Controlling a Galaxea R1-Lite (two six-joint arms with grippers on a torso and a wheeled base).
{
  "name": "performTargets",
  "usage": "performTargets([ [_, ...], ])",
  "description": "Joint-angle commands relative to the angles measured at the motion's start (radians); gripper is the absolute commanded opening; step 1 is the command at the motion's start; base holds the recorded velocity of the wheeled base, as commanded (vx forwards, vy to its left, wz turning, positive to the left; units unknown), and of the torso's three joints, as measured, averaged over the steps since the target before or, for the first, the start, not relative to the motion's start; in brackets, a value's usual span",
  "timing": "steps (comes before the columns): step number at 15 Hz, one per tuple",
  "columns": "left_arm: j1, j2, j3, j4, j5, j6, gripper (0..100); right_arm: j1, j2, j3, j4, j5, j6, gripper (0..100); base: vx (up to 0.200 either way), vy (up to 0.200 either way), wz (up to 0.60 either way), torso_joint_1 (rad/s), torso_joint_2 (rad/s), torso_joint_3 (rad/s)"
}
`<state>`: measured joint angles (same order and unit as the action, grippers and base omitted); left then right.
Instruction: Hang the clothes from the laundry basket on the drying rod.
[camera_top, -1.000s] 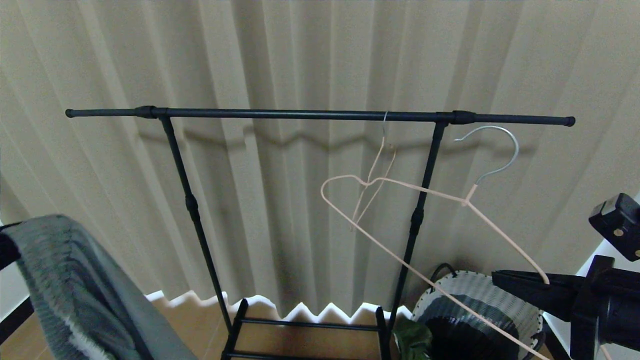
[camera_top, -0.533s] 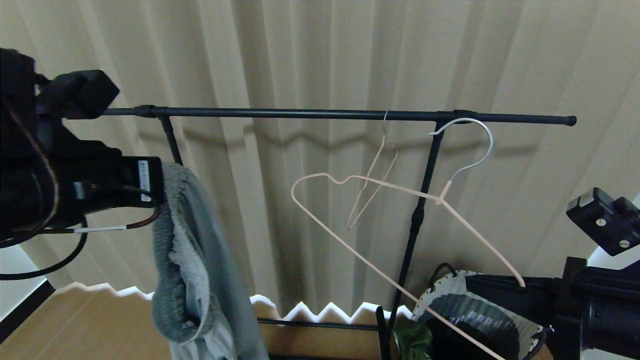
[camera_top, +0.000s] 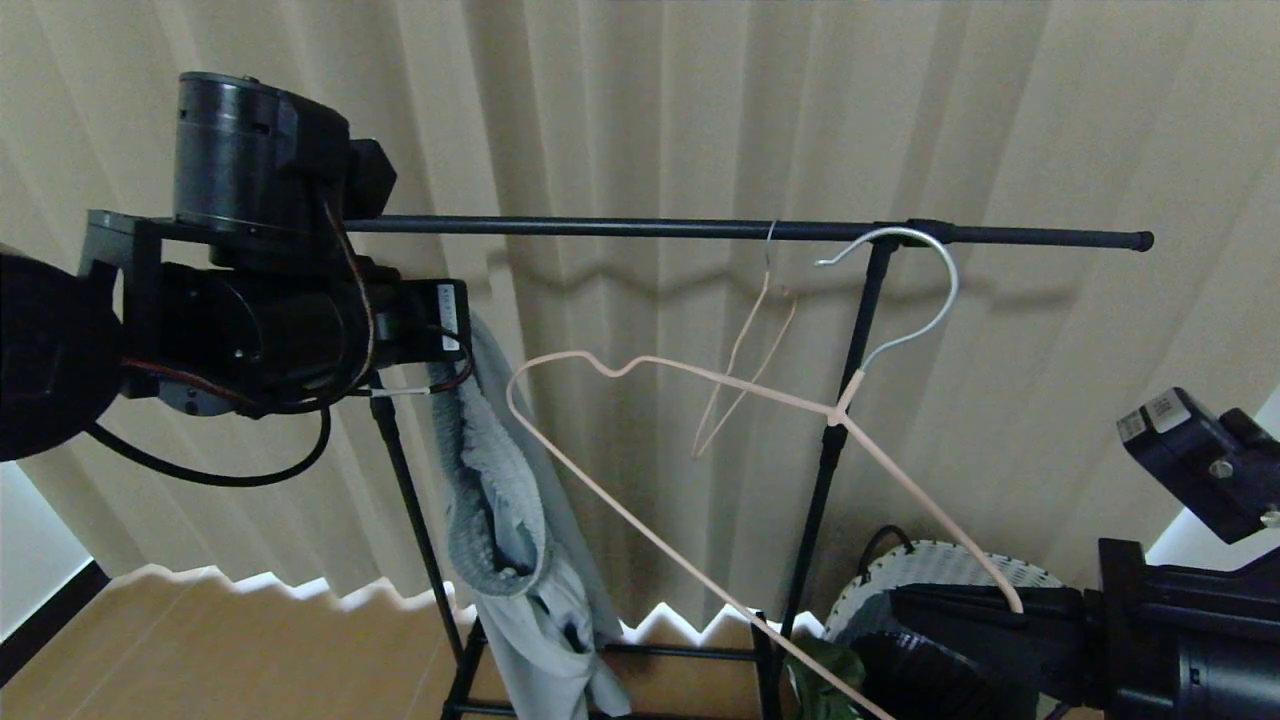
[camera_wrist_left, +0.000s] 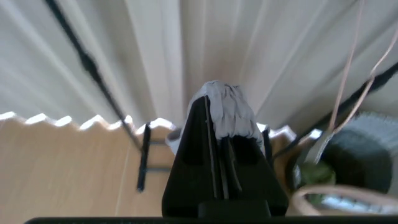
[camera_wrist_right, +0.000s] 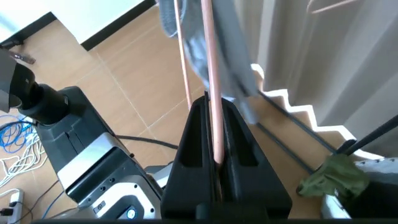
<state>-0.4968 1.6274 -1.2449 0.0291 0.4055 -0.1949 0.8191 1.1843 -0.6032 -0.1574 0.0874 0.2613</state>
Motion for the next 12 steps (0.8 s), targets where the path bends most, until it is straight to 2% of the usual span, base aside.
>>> performTargets([
  [1,-0.011,0.035,-0.011,-0.006,0.001,0.0,0,0.011,0.018,0.0,-0.001,0.0,0.001,0,0.0,0.0,0.0,0.0,0.0,0.0],
  [6,-0.031,0.037,-0.011,-0.031,0.003,0.02,0,0.011,0.109,-0.046,-0.001,-0.003,0.036,0,0.0,0.0,0.0,0.0,0.0,0.0],
  [9,-0.028,0.04,-0.011,-0.026,0.058,0.072,0,0.011,0.198,-0.119,-0.001,-0.008,0.07,0,0.0,0.0,0.0,0.0,0.0,0.0],
  [12,-0.028,0.042,-0.013,-0.026,0.062,0.086,0,0.011,0.262,-0.178,-0.001,-0.011,0.101,0,0.0,0.0,0.0,0.0,0.0,0.0],
])
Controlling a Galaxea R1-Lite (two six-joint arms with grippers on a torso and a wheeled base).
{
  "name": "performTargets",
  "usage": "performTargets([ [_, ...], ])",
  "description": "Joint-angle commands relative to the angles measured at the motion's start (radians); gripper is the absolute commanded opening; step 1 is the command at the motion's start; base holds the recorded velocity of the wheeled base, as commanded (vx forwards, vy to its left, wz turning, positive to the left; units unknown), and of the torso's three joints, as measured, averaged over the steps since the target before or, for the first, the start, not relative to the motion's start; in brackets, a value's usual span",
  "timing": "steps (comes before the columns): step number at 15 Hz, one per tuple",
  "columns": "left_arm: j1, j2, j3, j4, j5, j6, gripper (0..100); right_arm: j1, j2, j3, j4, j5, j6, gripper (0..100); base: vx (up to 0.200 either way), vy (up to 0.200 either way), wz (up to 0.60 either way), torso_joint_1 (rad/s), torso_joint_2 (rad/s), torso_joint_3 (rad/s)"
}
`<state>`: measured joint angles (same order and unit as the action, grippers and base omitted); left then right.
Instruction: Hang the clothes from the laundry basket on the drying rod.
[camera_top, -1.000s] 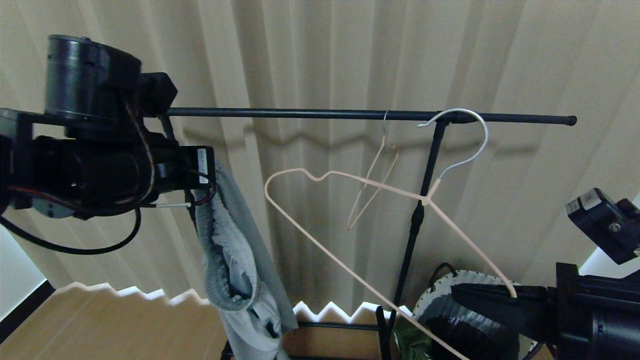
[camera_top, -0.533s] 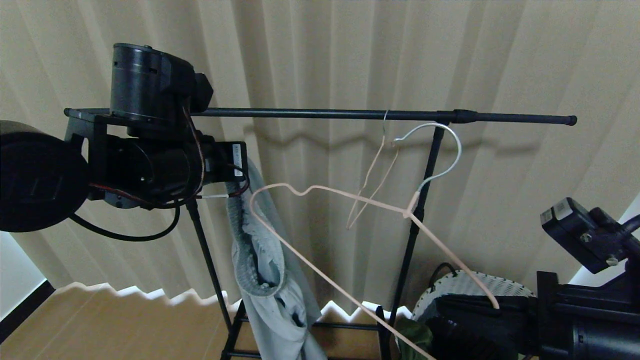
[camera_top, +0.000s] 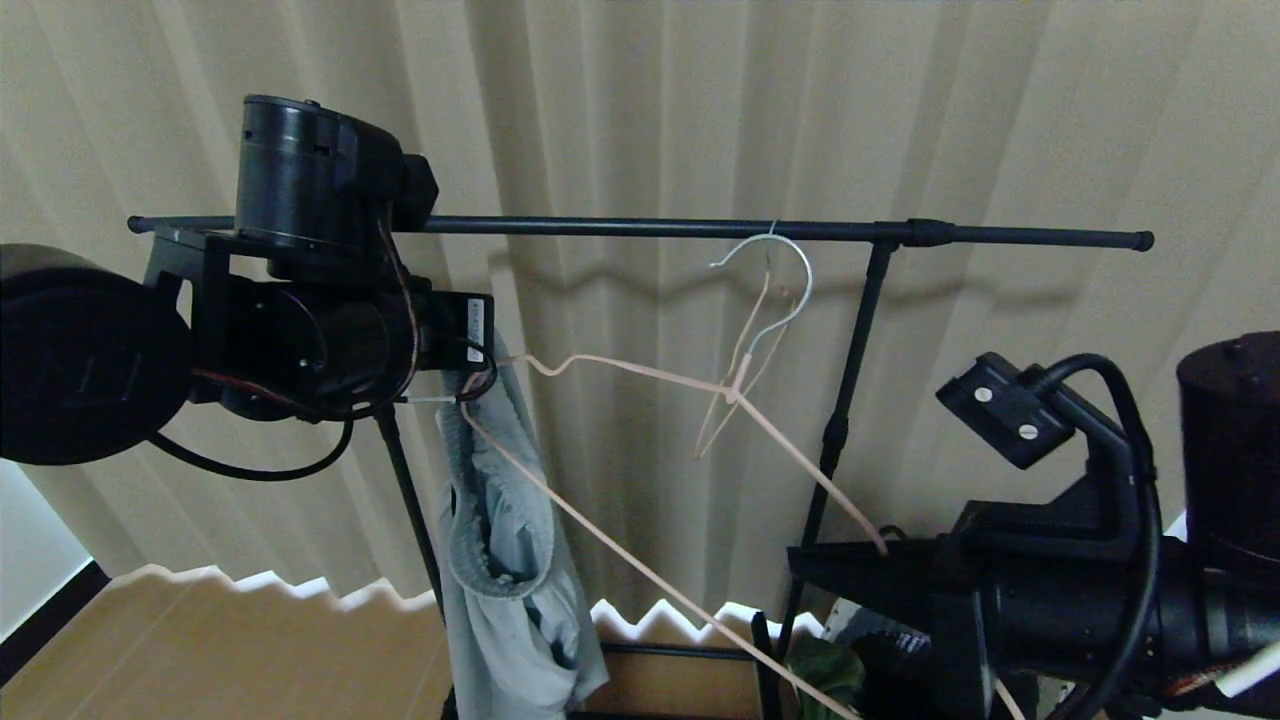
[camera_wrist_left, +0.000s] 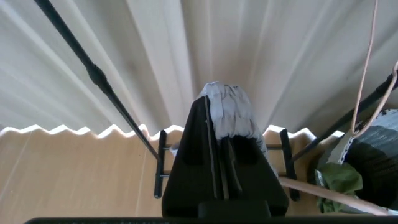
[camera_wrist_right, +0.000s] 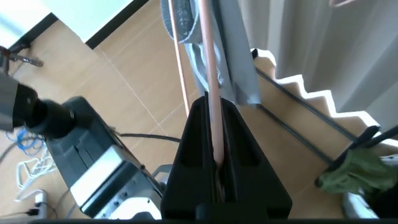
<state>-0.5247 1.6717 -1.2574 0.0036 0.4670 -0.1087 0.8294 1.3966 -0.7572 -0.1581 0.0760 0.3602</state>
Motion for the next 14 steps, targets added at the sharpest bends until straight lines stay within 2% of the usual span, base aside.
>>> performTargets([
  [1,0.003,-0.003,0.0,0.001,0.001,0.0,0,0.001,0.076,-0.05,0.0,-0.016,0.026,0,0.0,0.0,0.0,0.0,0.0,0.0],
  [4,0.011,0.0,0.001,0.003,0.004,0.0,0,0.001,0.127,-0.093,-0.028,-0.065,0.065,0,0.0,0.0,0.0,0.0,0.0,0.0],
  [7,0.023,0.014,-0.022,0.033,0.079,0.001,0,0.002,0.162,-0.094,-0.084,-0.102,0.068,0,0.0,0.0,0.0,0.0,0.0,0.0],
  [9,0.048,0.016,-0.036,0.038,0.085,0.014,0,0.013,0.171,-0.091,-0.084,-0.108,0.069,0,0.0,0.0,0.0,0.0,0.0,0.0],
  [12,0.061,0.036,-0.054,0.027,0.085,0.007,0,0.109,0.162,-0.097,-0.08,-0.111,0.154,0,0.0,0.0,0.0,0.0,0.0,0.0],
  [14,0.06,0.063,-0.079,0.027,0.084,-0.009,0,0.142,0.165,-0.1,-0.08,-0.111,0.169,0,0.0,0.0,0.0,0.0,0.0,0.0],
])
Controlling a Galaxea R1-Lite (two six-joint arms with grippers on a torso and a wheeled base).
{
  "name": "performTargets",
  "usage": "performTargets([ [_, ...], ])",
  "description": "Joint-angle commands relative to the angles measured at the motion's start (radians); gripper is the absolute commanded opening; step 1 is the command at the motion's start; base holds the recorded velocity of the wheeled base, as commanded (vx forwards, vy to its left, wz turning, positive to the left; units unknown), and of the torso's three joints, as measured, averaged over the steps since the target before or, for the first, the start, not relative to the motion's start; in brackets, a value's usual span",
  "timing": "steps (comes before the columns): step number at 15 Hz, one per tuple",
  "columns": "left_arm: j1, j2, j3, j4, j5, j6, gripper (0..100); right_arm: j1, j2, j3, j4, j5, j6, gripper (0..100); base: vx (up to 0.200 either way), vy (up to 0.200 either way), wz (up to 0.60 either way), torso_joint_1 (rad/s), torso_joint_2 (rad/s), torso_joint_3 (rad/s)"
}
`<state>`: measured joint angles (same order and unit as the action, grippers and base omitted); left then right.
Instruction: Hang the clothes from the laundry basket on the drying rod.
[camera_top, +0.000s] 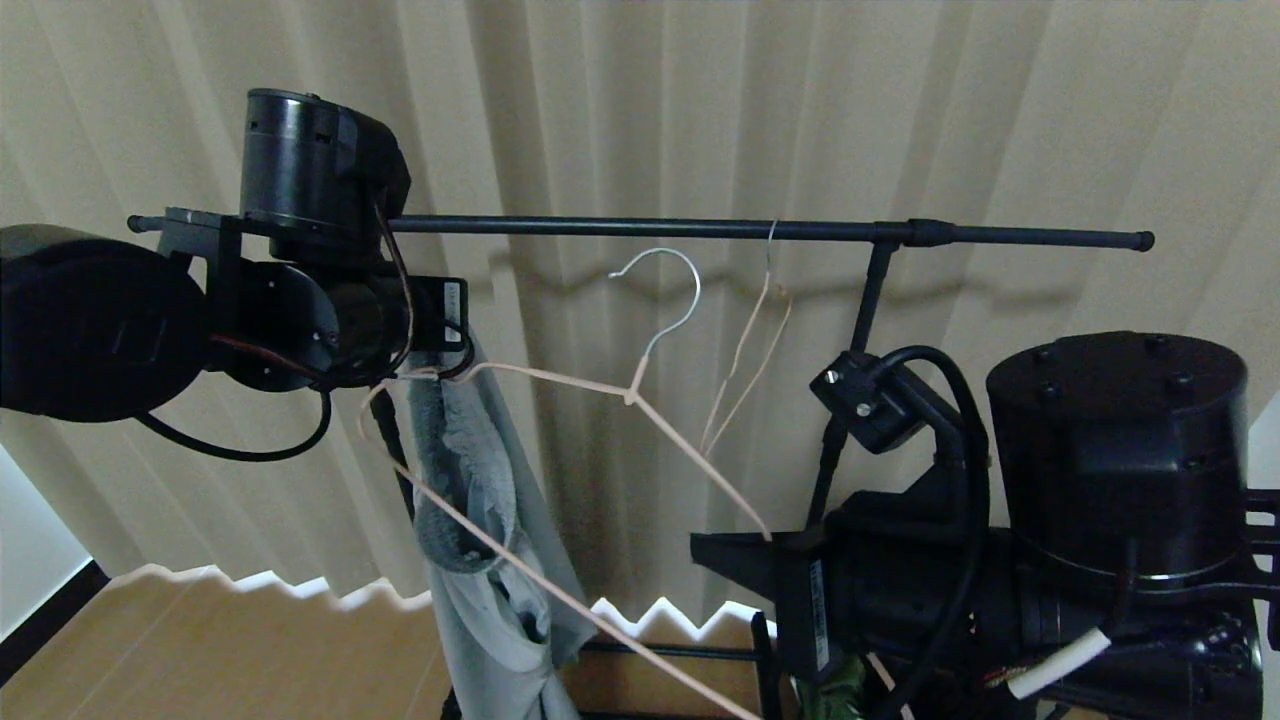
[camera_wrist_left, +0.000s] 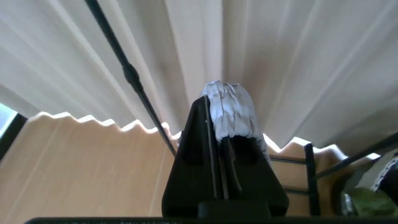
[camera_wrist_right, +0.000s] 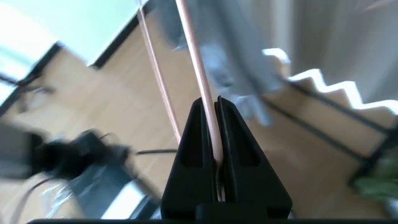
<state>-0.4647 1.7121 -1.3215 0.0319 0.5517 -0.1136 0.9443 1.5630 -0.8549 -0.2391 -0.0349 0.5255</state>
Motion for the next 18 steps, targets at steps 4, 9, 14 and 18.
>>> performTargets([
  [4,0.018,0.057,-0.036,-0.001,0.002,-0.004,0,0.034,0.005,-0.006,0.001,-0.045,0.033,0,0.0,0.0,0.0,0.0,0.0,0.0],
  [9,0.101,0.047,-0.007,0.006,0.002,0.032,0,0.025,-0.004,0.002,0.0,-0.097,0.034,0,0.0,0.0,0.0,0.0,0.0,0.0],
  [14,0.047,-0.02,0.07,0.017,0.002,0.068,0,0.021,0.051,-0.039,-0.003,-0.131,0.03,0,0.0,0.0,0.0,0.0,0.0,0.0],
  [18,0.026,-0.043,0.067,0.049,0.002,0.066,0,0.021,0.117,-0.096,-0.002,-0.194,0.028,0,0.0,0.0,0.0,0.0,0.0,0.0],
])
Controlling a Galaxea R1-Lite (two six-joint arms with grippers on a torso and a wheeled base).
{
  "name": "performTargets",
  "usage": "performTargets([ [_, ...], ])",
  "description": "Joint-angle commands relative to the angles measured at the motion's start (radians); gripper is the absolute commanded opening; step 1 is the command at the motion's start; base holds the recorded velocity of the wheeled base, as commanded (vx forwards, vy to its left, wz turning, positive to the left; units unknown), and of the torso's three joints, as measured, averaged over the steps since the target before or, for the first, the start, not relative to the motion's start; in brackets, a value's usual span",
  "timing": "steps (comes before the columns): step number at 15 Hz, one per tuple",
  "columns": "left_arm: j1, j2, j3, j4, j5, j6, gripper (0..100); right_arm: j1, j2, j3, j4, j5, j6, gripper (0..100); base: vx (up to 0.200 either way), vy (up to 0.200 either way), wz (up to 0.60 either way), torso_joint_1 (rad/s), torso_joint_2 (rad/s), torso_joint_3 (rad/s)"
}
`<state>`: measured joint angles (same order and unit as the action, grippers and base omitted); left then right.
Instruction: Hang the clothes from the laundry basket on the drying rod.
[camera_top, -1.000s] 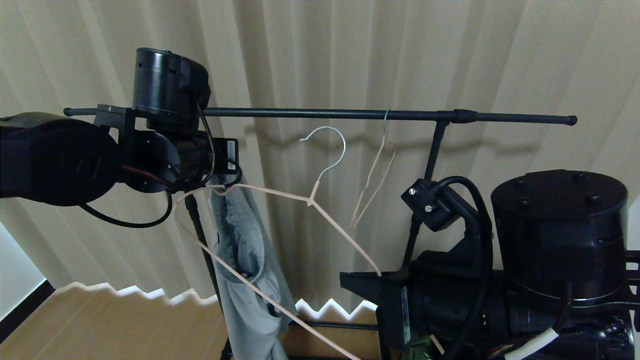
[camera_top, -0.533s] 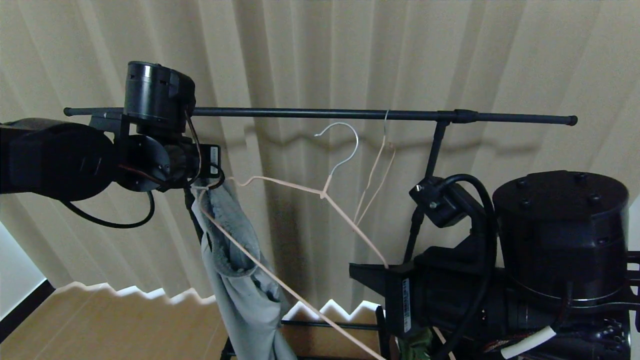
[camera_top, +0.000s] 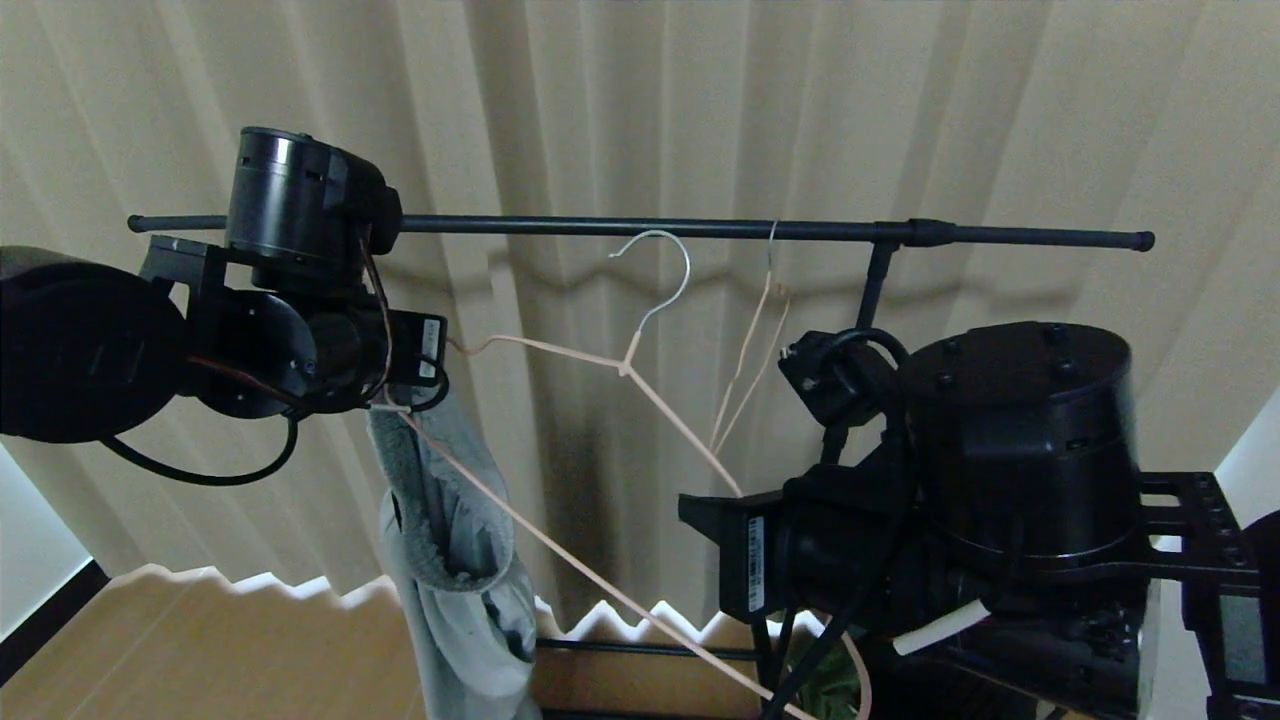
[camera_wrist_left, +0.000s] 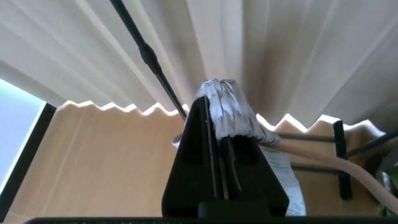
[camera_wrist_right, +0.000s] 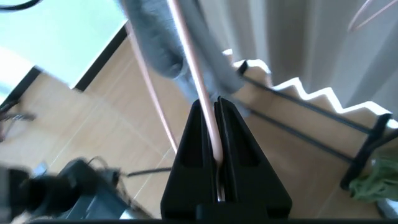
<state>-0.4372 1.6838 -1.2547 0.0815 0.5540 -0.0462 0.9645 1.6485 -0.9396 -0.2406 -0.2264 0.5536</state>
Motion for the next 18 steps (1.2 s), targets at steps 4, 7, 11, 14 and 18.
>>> performTargets([
  [4,0.002,-0.004,-0.008,-0.006,0.0,-0.014,0,0.002,0.02,-0.01,0.004,-0.007,0.0,0,0.0,0.0,0.0,0.0,0.0,0.0],
  [7,0.022,0.042,-0.077,-0.002,0.0,-0.029,0,0.003,0.03,0.001,0.03,-0.06,-0.003,0,0.0,0.0,0.0,0.0,0.0,0.0],
  [11,0.038,0.059,-0.069,0.015,0.001,-0.024,0,-0.026,0.033,-0.005,0.032,-0.106,-0.001,0,0.0,0.0,0.0,0.0,0.0,0.0],
  [14,0.009,0.08,-0.077,0.041,0.001,-0.026,0,-0.029,0.042,-0.013,0.003,-0.105,-0.004,0,0.0,0.0,0.0,0.0,0.0,0.0],
  [18,0.002,0.105,-0.1,0.041,0.001,-0.029,0,-0.023,0.106,-0.042,-0.023,-0.106,-0.006,0,0.0,0.0,0.0,0.0,0.0,0.0],
])
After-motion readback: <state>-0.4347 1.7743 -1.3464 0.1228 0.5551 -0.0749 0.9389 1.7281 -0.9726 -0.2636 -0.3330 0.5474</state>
